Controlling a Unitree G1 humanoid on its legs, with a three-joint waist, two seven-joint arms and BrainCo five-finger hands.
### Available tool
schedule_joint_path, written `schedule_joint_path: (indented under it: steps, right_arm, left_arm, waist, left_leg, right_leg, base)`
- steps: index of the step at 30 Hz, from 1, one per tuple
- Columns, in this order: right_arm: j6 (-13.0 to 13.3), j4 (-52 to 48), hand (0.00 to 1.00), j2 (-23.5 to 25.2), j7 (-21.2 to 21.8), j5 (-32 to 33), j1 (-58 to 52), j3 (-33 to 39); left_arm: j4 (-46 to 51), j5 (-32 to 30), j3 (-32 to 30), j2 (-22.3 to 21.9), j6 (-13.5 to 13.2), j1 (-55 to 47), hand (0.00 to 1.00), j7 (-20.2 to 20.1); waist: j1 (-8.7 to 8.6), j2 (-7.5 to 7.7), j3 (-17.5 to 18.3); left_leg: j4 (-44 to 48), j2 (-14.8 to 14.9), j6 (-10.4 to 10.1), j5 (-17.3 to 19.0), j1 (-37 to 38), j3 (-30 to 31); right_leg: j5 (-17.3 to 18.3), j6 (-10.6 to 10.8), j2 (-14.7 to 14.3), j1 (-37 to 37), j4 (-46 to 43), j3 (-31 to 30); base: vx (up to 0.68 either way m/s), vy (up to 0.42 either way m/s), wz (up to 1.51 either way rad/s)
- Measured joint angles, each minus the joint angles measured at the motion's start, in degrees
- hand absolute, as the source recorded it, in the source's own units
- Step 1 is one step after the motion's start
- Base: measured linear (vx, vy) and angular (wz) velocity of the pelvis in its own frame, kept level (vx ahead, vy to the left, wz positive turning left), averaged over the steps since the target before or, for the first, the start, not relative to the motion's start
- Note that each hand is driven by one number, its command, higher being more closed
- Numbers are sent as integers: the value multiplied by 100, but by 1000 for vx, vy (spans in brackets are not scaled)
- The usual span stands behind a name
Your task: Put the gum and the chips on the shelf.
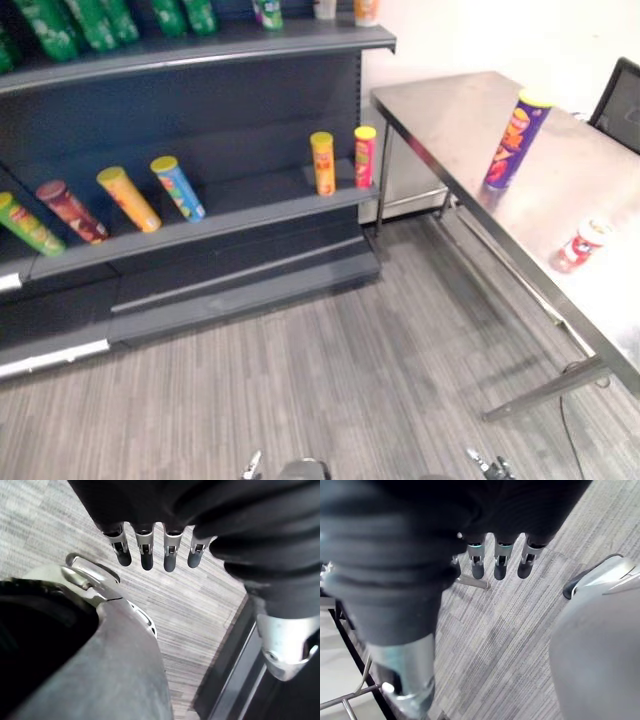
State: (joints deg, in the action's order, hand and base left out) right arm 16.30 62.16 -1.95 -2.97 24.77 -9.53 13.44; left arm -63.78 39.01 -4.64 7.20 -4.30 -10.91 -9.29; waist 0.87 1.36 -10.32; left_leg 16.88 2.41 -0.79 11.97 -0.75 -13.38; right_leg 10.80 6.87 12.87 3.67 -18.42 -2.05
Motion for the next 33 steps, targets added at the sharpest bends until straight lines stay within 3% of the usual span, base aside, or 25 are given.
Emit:
schedule_joint_path:
  steps: [2,4,6,7,8,10,11,12,13,14,17,20,22,25,27,28,30,31,32,33]
  right_arm:
    - [32,7,0,19,-41,-1,-2,94]
    - [48,-4,0,3,-34,3,-15,122]
    - [62,-52,0,-28,-14,2,-12,57]
    - [92,-60,0,-76,23,3,5,-77]
    - [143,-67,0,-113,81,3,45,-171]
    - [175,-149,0,-150,108,3,90,-311]
    - [185,-191,0,-143,108,3,98,-339]
    - [215,-291,0,-105,114,2,77,-473]
    - [239,-290,0,-114,139,6,115,-500]
    - [281,-287,0,-159,190,5,197,-542]
    - [338,-288,0,-193,317,4,321,-548]
    - [304,-287,0,-197,345,0,322,-632]
    - [280,-281,0,-193,359,0,293,-682]
    - [274,-284,0,-152,426,4,311,-716]
    - [249,-298,0,-157,464,45,310,-717]
    - [225,-350,0,-168,471,69,289,-724]
    - [74,-370,0,-167,486,185,294,-827]
    - [12,-393,0,-210,501,236,251,-944]
    - [-74,-458,0,-286,510,281,222,-962]
    - [-118,-478,0,-286,494,289,217,-986]
  left_arm:
    - [-42,-30,22,15,-2,-3,0,6]
    - [-62,-165,39,22,-1,-2,0,21]
    - [-35,-202,147,44,7,-16,0,53]
    - [-28,-225,219,67,19,-24,0,82]
    - [0,-330,220,70,57,-27,0,116]
    - [22,-395,217,70,76,-51,0,159]
    - [45,-394,216,80,76,-60,0,161]
    - [98,-398,208,154,72,-69,0,157]
    - [94,-395,209,139,75,-43,0,182]
    - [91,-410,222,96,68,-43,0,187]
    - [50,-428,259,-29,52,-46,0,203]
    - [56,-422,257,-28,-6,-55,0,199]
    - [101,-422,258,-33,-16,-38,0,204]
    - [89,-422,258,-16,0,-4,0,174]
    - [89,-405,251,-4,72,59,0,170]
    - [46,-402,262,-20,130,59,0,175]
    - [-27,-292,66,61,70,53,0,182]
    - [74,-85,-67,111,53,89,0,182]
    - [140,73,-161,45,53,97,0,169]
    - [161,95,-239,-19,38,88,0,169]
  waist:
    - [-59,15,-12]
    - [-86,-20,-36]
    - [-103,-73,-61]
    - [-114,-89,-62]
    - [-126,-110,-70]
    - [-150,-122,-69]
    - [-146,-104,-70]
    - [-97,57,-81]
    - [-74,63,-73]
    - [-75,-53,-107]
    - [-184,-187,-156]
    - [-149,-123,-169]
    - [-73,-110,-161]
    - [-90,-148,-121]
    - [-102,-175,-110]
    - [-157,-271,-80]
    - [-202,-195,-2]
    - [-205,-181,7]
    - [-210,-276,12]
    - [-194,-289,-11]
  left_leg:
    - [-425,-221,82,49,349,-40]
    - [-725,-284,155,34,714,-160]
    - [-942,-243,207,60,1048,-318]
    - [-1067,-172,206,58,1222,-409]
    - [-1087,-61,201,56,1292,-514]
    - [-1085,94,175,45,1295,-662]
    - [-1090,106,154,37,1299,-692]
    - [-1154,-13,72,9,1378,-799]
    - [-1242,-20,53,11,1446,-798]
    - [-1341,35,30,3,1502,-816]
    - [-1480,108,-155,78,1591,-987]
    - [-1470,197,-267,152,1681,-1142]
    - [-1455,278,-298,237,1692,-1272]
    - [-1296,417,-333,425,1610,-1394]
    - [-1036,537,-407,661,1548,-1465]
    - [-845,678,-557,755,1549,-1580]
    - [687,1021,-783,678,1059,-1617]
    - [2020,1311,-710,221,552,-1376]
    - [3085,1549,-602,-507,157,-1094]
    - [3516,1663,-577,-801,-56,-986]
  right_leg:
    - [-139,-97,213,-694,-1414,65]
    - [-607,-279,452,-1160,-2475,337]
    - [-569,-321,538,-1353,-2998,749]
    - [-311,-315,478,-1428,-3010,1216]
    - [-78,-300,360,-1500,-2754,1681]
    - [-48,-304,121,-1540,-1891,2206]
    - [-148,-262,56,-1535,-1503,2323]
    - [-645,-484,-28,-1501,-723,2516]
    - [-598,-548,-81,-1404,-603,2532]
    - [-592,-562,-203,-1346,-418,2520]
    - [-539,-646,-410,-1333,-163,2604]
    - [-290,-761,-391,-1274,-179,2836]
    - [-284,-761,-280,-1120,-156,3319]
    - [-283,-763,-362,-1149,-108,3438]
    - [-173,-837,-405,-1262,-330,3437]
    - [-54,-884,-496,-1260,-399,3440]
    - [12,-896,-645,-1164,-229,3301]
    - [-63,-893,-727,-1002,-58,3158]
    - [-66,-899,-860,-799,95,2912]
    - [-89,-937,-891,-698,196,2687]
  base:
    - [149,147,-21]
    - [147,128,-20]
    - [132,99,-35]
    - [140,43,-39]
    - [157,20,-37]
    - [155,-36,-35]
    - [179,-94,-54]
    - [135,-102,-58]
    - [172,-146,-73]
    - [100,-111,-62]
    - [46,-66,-42]
    - [-39,-50,-14]
    - [-10,-15,-25]
    - [56,-17,-25]
    - [121,-43,-23]
    - [209,-16,-31]
    - [253,-46,-48]
    - [244,-142,-82]
    - [235,-124,-96]
    - [282,31,-129]
